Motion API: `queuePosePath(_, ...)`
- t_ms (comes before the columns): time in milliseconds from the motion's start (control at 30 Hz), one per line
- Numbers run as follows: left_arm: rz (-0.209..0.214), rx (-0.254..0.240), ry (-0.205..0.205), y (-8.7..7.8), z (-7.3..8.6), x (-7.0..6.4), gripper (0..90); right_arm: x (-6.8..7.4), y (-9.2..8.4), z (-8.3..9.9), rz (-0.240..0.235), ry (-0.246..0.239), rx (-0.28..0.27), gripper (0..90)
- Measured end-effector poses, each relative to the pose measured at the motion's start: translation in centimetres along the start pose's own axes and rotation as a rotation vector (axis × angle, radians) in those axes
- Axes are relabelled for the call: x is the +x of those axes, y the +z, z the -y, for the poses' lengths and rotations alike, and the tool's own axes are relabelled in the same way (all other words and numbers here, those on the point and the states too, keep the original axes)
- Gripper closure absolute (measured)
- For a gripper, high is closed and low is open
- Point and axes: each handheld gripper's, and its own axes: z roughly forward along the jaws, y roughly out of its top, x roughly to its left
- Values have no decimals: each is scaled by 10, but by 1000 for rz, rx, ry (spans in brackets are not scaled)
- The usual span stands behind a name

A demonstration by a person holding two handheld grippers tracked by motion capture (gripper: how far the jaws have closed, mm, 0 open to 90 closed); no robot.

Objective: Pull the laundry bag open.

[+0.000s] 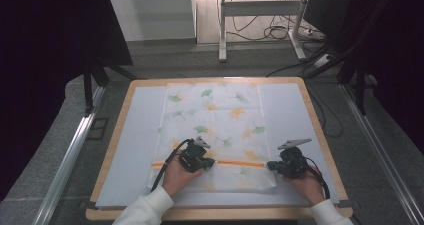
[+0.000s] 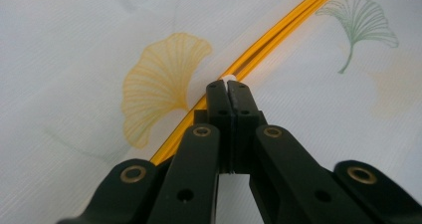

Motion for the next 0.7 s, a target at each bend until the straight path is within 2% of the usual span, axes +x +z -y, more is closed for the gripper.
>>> queuePosePath(167,-11,-3,-21,-5,5,6,900,0,0,0,2,-1,0,896)
queuePosePath(700,-25,-4,-39,-16,17,15,900,0,0,0,2,-2,1,896)
